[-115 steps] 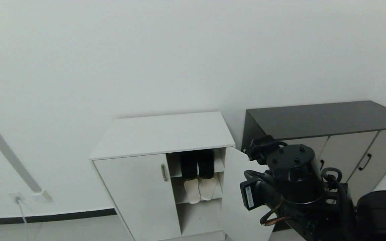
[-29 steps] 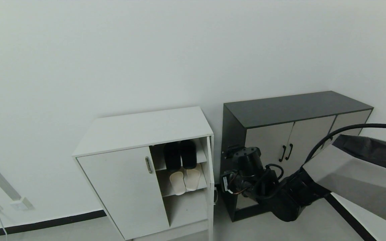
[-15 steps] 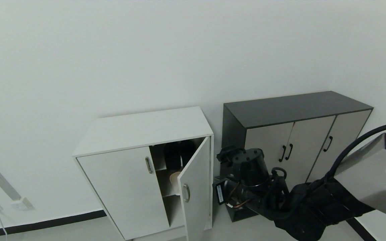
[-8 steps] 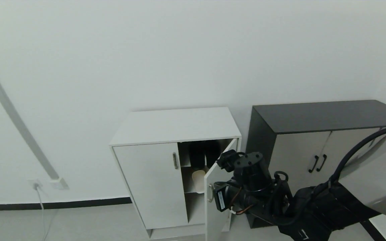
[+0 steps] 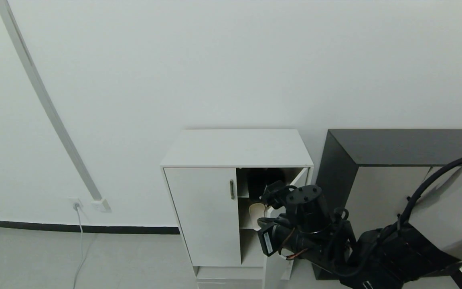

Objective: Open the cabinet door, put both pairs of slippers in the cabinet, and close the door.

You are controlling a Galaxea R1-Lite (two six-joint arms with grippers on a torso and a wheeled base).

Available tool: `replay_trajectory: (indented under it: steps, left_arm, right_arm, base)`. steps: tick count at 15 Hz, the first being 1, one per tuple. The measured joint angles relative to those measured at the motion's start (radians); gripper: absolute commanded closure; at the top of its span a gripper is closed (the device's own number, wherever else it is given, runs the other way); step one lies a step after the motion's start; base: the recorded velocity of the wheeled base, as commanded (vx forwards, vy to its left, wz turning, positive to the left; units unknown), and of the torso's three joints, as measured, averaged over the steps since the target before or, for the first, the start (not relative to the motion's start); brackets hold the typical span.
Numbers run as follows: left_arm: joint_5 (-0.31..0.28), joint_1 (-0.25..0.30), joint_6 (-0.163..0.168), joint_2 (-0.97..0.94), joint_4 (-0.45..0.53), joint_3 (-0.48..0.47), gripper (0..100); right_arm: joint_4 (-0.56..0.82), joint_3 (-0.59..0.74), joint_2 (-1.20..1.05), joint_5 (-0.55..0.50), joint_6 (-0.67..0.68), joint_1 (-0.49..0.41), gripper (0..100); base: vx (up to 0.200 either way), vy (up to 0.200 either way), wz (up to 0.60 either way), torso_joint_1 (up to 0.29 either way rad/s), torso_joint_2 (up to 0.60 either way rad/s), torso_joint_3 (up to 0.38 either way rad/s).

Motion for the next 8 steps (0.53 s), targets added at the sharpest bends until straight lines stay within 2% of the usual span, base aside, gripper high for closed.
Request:
replay_trajectory:
  steps: [3,6,8]
  left_arm:
    - [-0.001,0.000,0.002,0.000,0.000,0.000,100]
    - [-0.002,0.000,0.003,0.000,0.000,0.000,100]
    - [-0.002,0.000,0.003,0.000,0.000,0.000,100]
  right_arm:
    - [-0.008,0.063,-0.029,-0.002,-0.003,-0.011,100]
    - [-0.084,0.166,-0.063,-0.002,-0.002,-0.018,100]
    - [-0.138,0.240,-0.078,-0.003,-0.002,-0.019,100]
  base:
    - [0.000,0.000,0.00,0.000,0.00,0.000]
    - [0.000,0.000,0.00,0.000,0.00,0.000]
    - [0.200,0.000,0.00,0.002,0.00,0.002]
